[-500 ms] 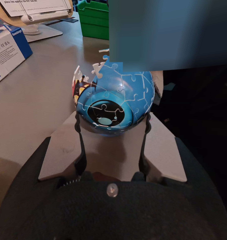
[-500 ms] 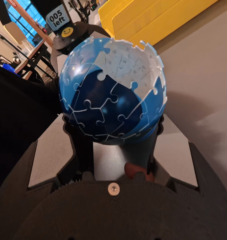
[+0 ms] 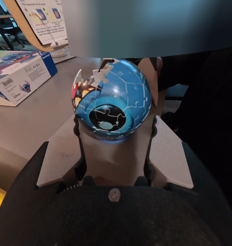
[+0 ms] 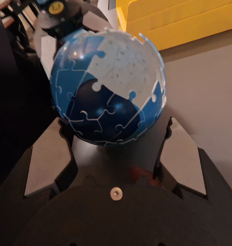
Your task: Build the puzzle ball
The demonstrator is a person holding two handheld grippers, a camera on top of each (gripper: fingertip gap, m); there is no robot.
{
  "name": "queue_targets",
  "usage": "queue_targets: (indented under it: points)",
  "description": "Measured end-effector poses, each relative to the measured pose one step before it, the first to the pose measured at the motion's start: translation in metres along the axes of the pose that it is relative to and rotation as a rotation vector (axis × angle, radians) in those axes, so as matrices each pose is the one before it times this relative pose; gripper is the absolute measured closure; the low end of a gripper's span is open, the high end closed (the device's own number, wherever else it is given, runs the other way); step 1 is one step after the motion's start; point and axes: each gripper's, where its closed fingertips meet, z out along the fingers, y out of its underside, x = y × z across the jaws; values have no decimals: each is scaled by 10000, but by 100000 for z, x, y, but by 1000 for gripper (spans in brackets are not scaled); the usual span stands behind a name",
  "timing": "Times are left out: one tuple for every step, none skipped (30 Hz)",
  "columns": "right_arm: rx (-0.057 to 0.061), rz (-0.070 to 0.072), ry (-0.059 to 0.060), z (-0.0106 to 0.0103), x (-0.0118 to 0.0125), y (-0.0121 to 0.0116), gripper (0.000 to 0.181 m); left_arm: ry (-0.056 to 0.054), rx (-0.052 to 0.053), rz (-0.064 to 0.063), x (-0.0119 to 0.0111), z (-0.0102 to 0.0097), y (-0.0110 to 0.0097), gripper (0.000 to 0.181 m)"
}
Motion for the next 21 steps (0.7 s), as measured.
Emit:
queue_targets:
  points:
    - [-221, -163, 139, 61, 274, 260, 33, -56, 153, -44, -14, -336, -144, 74]
    - [-144, -74, 66, 55, 186, 168, 33, -11, 107, -124, -30, -282, -96, 75]
    - [-81, 8, -3, 52, 127, 109, 33, 24, 37, -125, -22, -215, -33, 76]
    - [-34, 55, -23, 11, 142, 22, 33, -19, 16, -68, -93, -169, -11, 77]
    - [23, 61, -10, -21, 163, -39, 33, -64, -28, -22, -159, -77, 31, 79]
    - [30, 35, 0, -44, 168, -51, 34, -72, -30, 3, -158, -19, 20, 79]
    - [16, 9, 0, -70, 176, -7, 35, -59, -28, 18, -82, 29, 38, 79]
    - [7, 25, 1, -102, 209, 22, 34, -31, -12, 32, 12, 41, 26, 79]
    - [8, 54, 23, -125, 217, 24, 34, -38, -24, 41, 40, 42, 51, 77]
    - [35, 37, 31, -136, 168, -1, 34, -67, -38, 53, -18, 10, 65, 77]
    - [57, 12, 33, -155, 125, -19, 35, -40, -53, 40, 1, -32, 93, 77]
    - [73, 11, 11, -152, 69, -55, 35, 1, -32, 19, 3, -55, 74, 78]
    - [109, 9, -35, -168, -15, -101, 37, -38, 23, -16, -104, -98, -1, 79]
    - [129, -10, -62, -203, -43, -127, 39, -82, 23, -36, -195, -108, -8, 79]
    - [89, -26, -13, -242, 96, -61, 39, -77, -8, -45, -212, -121, 43, 79]
    - [56, -28, 73, -301, 234, -14, 39, -93, 5, -80, -252, -136, 41, 79]
    - [78, -61, 100, -355, 248, -31, 39, -116, 32, -114, -299, -158, -18, 79]
    - [112, -98, 106, -404, 236, -55, 39, -74, 49, -89, -204, -192, -42, 79]
    - [108, -116, 120, -438, 224, -39, 39, -103, 35, -40, -226, -211, -10, 79]
    - [92, -136, 155, -434, 278, -6, 39, -214, -59, -16, -368, -179, 94, 80]
    - [81, -143, 230, -420, 382, 38, 39, -211, -145, 23, -359, -118, 225, 80]
